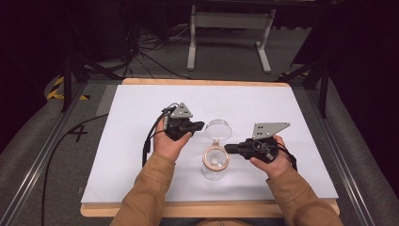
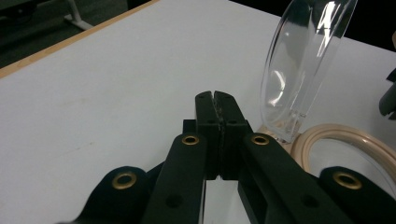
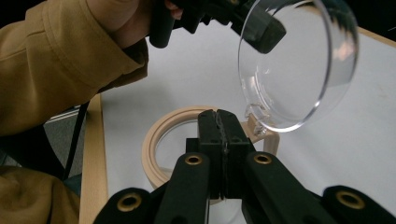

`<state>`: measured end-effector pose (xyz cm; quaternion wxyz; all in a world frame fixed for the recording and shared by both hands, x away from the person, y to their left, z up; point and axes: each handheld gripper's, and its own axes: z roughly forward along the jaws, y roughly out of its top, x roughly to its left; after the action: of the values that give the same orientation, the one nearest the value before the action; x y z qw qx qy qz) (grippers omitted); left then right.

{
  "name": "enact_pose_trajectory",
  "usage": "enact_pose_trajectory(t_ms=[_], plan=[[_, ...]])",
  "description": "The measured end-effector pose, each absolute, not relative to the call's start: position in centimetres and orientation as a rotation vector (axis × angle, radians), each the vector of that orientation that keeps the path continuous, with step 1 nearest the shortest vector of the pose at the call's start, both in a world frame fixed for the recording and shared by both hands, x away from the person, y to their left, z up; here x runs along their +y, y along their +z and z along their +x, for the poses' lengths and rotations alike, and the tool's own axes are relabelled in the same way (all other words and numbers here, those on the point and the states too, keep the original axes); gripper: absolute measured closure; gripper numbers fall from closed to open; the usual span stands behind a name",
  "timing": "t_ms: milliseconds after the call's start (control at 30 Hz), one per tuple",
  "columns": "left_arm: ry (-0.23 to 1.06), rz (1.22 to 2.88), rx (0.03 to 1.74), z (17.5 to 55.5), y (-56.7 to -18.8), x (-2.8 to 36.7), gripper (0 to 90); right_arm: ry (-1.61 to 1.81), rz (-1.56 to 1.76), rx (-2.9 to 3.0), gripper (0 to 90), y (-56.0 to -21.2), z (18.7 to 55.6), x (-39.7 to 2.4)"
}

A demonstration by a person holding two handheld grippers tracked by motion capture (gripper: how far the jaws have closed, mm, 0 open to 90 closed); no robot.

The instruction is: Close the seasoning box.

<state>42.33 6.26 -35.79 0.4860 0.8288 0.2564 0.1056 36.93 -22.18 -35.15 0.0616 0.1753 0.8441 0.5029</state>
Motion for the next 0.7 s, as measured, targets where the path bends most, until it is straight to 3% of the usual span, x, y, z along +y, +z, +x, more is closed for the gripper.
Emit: enact_pose_trajectory(t_ms=[700], plan=[[0.215, 2.055, 0.504, 41.3, -34.6, 6.0, 89.6, 1.548, 0.542, 2.551, 90.0, -34.9, 37.0, -22.4]])
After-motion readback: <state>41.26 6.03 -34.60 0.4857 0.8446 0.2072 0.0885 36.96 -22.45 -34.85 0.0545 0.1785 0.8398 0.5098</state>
